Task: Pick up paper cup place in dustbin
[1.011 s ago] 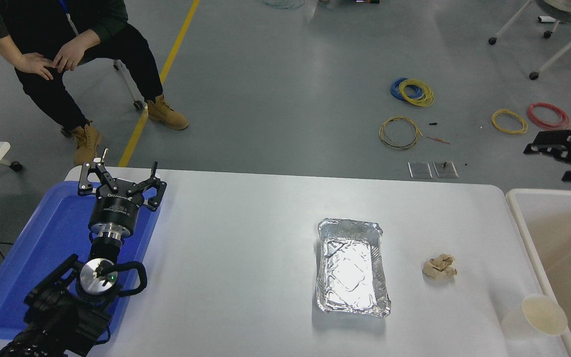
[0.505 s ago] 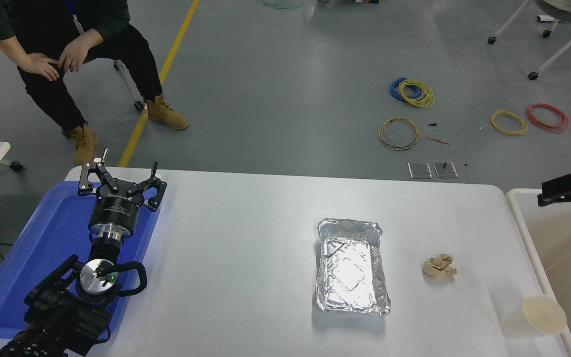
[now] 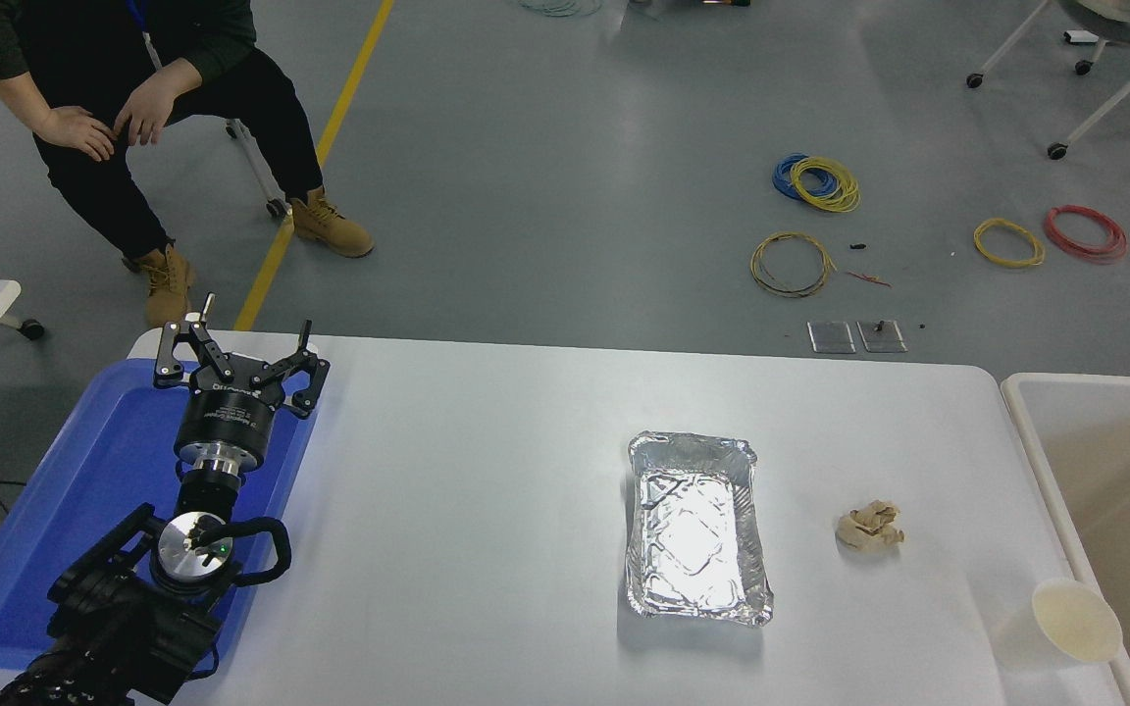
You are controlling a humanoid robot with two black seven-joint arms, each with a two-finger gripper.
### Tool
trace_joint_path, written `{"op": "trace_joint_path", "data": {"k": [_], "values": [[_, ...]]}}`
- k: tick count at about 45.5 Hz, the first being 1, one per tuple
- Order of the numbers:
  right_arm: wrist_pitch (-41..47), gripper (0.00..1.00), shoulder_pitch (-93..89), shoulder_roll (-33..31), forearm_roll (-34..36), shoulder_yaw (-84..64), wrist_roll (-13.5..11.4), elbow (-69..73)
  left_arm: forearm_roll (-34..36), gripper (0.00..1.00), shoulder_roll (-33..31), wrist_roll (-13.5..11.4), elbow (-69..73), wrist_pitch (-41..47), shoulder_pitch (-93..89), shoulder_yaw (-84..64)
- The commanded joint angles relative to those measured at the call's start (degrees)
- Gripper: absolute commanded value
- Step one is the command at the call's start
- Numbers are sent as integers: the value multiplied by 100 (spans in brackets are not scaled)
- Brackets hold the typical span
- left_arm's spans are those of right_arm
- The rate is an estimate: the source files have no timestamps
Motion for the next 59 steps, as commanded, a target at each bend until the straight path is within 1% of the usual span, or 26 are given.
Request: {"op": "trace_joint_path", "data": {"k": [1, 10, 20, 30, 43, 59], "values": [[-30, 100, -268, -247, -317, 75, 5, 66, 0, 100, 0, 0, 0, 6, 0, 0], [-74, 100, -866, -309, -449, 593, 4, 57, 0, 100, 0, 0, 0, 6, 0, 0], [-443, 100, -1797, -274, -458, 1182, -4, -13, 0, 100, 0, 0, 0, 6, 0, 0], [-724, 100, -2413, -265, -476, 1376, 4, -224, 0, 100, 0, -9, 0, 6, 0, 0], [-847, 100, -2879, -230, -467, 1833, 4, -593, 0, 100, 0, -9, 0, 6, 0, 0], [-1268, 100, -3485, 7, -441, 2211, -4, -910, 0, 100, 0, 0, 0, 6, 0, 0]]}}
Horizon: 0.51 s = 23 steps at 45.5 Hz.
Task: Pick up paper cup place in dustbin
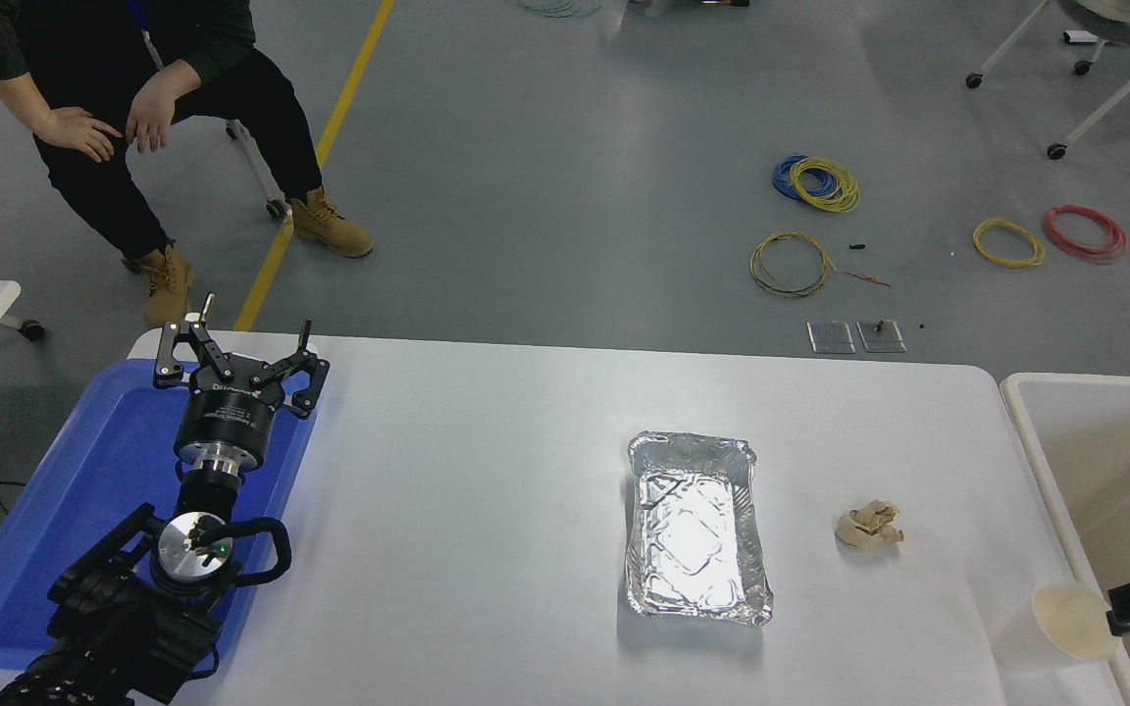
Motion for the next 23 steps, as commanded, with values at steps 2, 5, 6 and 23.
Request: {"op": "trace_joint_path", "data": {"k": [2, 5, 6, 23], "values": [[-367, 100, -444, 171, 49, 206, 6, -267, 0, 100, 0, -4, 0, 0, 0, 0], [-525, 99, -611, 250, 66, 206, -3, -390, 0, 100, 0, -4, 0, 0, 0, 0], [-578, 98, -655, 285, 75, 206, 6, -434, 0, 100, 0, 5, 0, 0, 0, 0], [-824, 91, -1112, 435, 84, 479, 6, -593, 0, 100, 0, -4, 0, 0, 0, 0]]}}
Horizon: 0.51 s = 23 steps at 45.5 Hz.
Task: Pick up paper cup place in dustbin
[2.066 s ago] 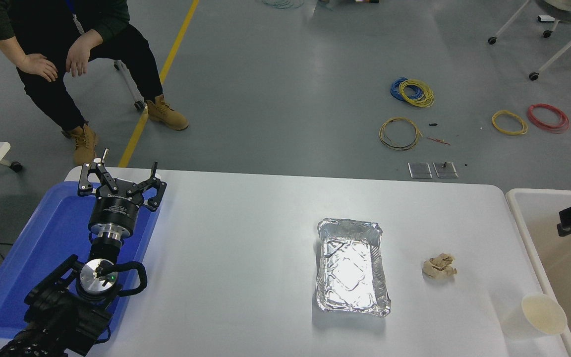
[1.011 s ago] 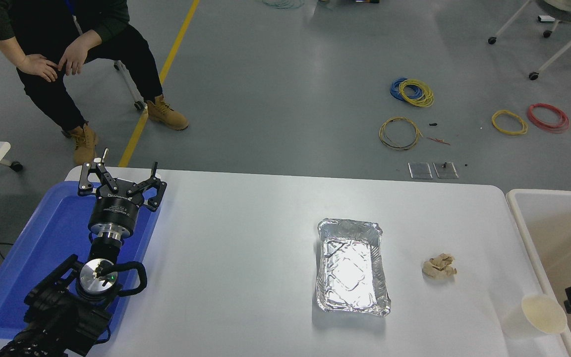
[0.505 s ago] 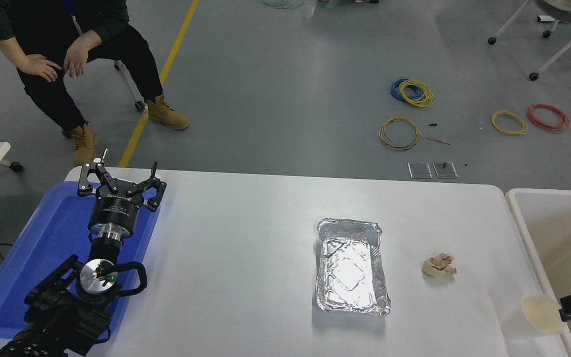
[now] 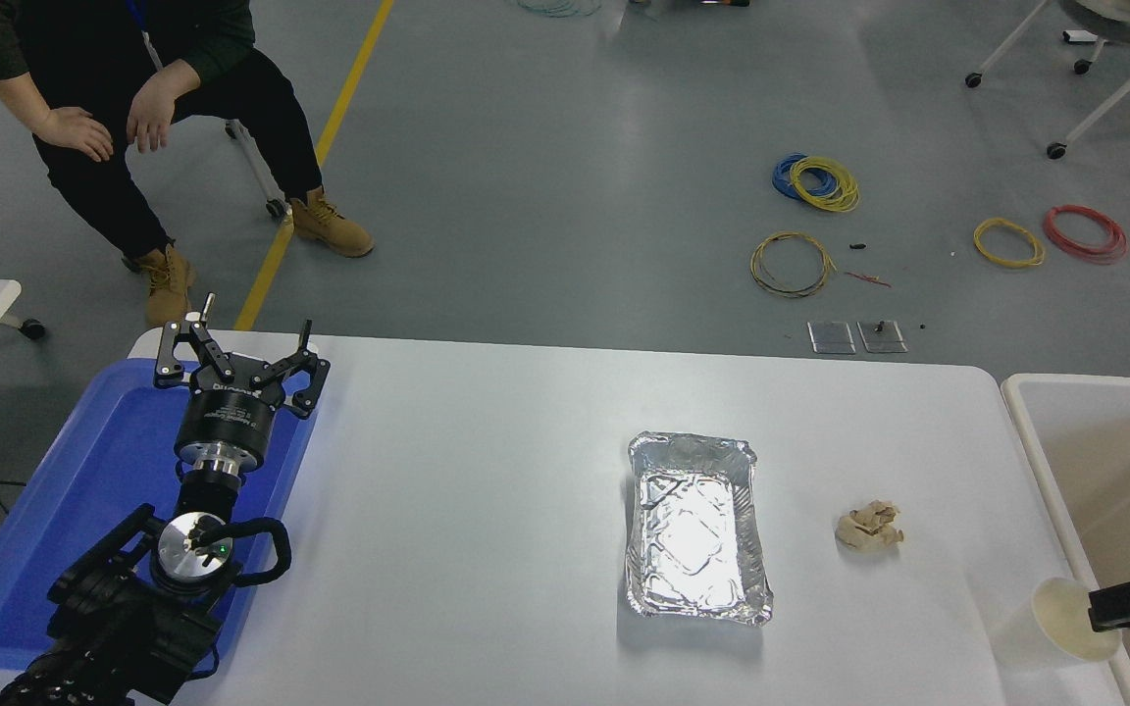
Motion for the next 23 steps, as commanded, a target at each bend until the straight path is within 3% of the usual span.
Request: {"op": "trace_joint_path", "data": {"k": [1, 4, 6, 12, 16, 23], "values": [[-173, 88, -286, 99, 12, 205, 3, -96, 0, 100, 0, 4, 0, 1, 0, 0], [-234, 85, -286, 108, 12, 205, 3, -96, 0, 100, -8, -5, 0, 1, 0, 0], [-313, 71, -286, 143, 3, 205, 3, -69, 0, 100, 0, 4, 0, 1, 0, 0], [-349, 45, -286, 222, -58, 205, 12, -52, 0, 100, 0, 4, 0, 1, 0, 0], [-340, 20, -312, 231, -67, 205, 12, -52, 0, 100, 0, 4, 0, 1, 0, 0], [-349, 9, -295, 231, -67, 205, 21, -43, 0, 100, 0, -5, 0, 1, 0, 0]]}}
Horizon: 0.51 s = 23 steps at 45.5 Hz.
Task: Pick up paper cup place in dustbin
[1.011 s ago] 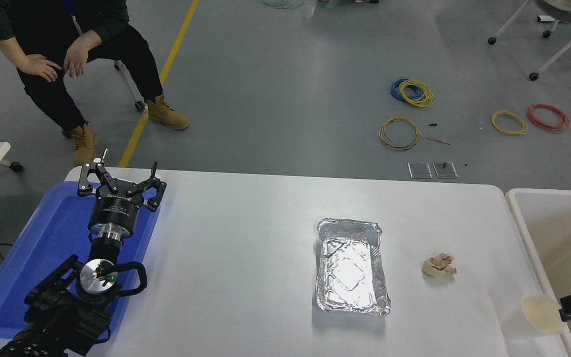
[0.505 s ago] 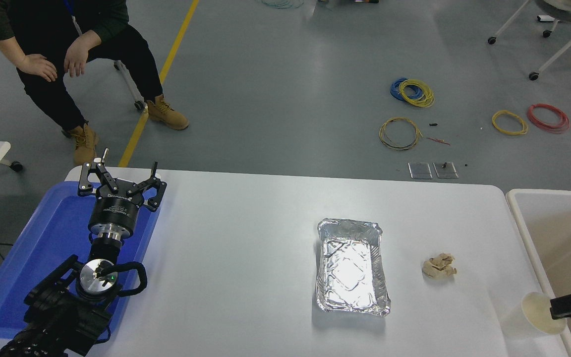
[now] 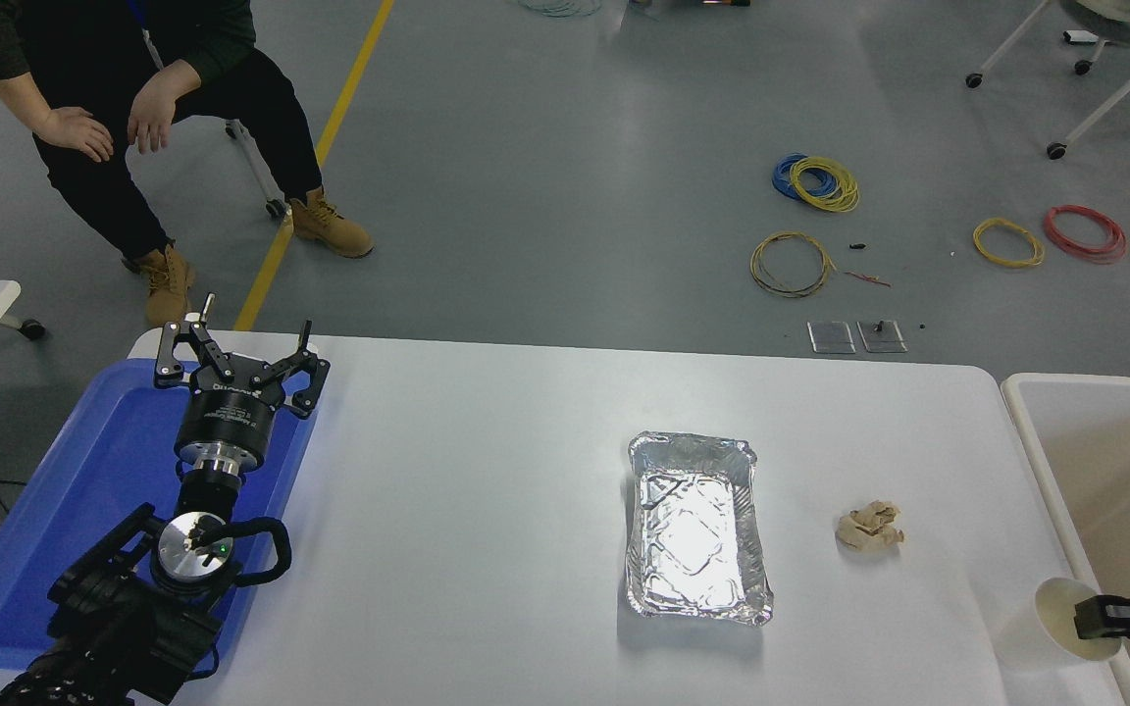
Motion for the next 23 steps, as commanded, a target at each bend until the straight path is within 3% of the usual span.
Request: {"op": "trace_joint_path", "data": {"k": [1, 5, 17, 23], "values": [[-49, 6, -23, 39, -20, 11, 15, 12, 0, 100, 0, 2, 0, -7, 0, 0], [-49, 0, -14, 31, -20, 20, 24, 21, 0, 100, 0, 2, 0, -7, 0, 0], [-40, 0, 170, -22, -2, 90, 24, 91, 0, 100, 0, 2, 0, -7, 0, 0], [56, 0, 478, -154, -2, 152, 147, 126, 0, 100, 0, 2, 0, 2, 0, 0]]}}
